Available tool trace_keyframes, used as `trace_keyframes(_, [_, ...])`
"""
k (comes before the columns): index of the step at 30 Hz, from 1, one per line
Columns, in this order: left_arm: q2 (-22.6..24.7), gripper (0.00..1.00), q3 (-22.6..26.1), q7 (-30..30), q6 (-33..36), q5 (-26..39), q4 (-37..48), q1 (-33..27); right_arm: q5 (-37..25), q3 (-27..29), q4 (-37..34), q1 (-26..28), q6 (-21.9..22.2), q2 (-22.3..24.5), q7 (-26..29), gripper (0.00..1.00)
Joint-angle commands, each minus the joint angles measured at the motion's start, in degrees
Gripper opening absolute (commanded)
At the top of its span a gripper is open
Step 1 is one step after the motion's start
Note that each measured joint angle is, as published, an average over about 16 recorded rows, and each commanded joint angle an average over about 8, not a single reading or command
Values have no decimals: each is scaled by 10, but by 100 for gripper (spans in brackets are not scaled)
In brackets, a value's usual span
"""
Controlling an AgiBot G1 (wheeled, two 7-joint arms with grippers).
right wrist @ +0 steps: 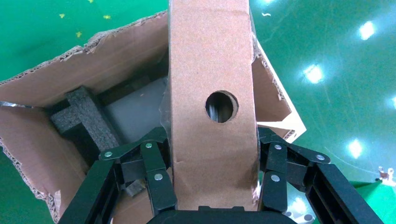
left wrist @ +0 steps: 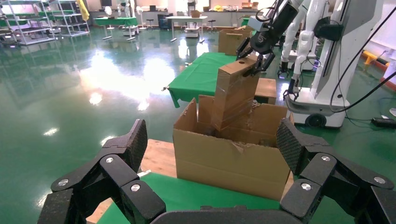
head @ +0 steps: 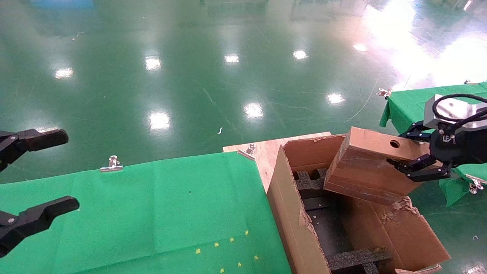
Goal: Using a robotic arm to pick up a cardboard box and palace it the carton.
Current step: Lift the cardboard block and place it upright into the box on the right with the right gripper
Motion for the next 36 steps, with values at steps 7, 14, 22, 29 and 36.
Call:
trace_keyframes(7, [0,100,0,0,0,0,0,0,15,-11,-4,-41,61,-18,99,0])
trace_keyframes(14, [0,100,0,0,0,0,0,0,-2,-30,50,-90,158,-2,254,0])
trace_keyframes(22, [0,100,0,0,0,0,0,0,-54,-56,133,-136,259,36,450,0])
trace_keyframes(29, [0,100,0,0,0,0,0,0,-104,-77,197,-165,314,62,600,0])
trace_keyframes(36, [0,100,0,0,0,0,0,0,-169,-95,248,-185,343,74,711,0])
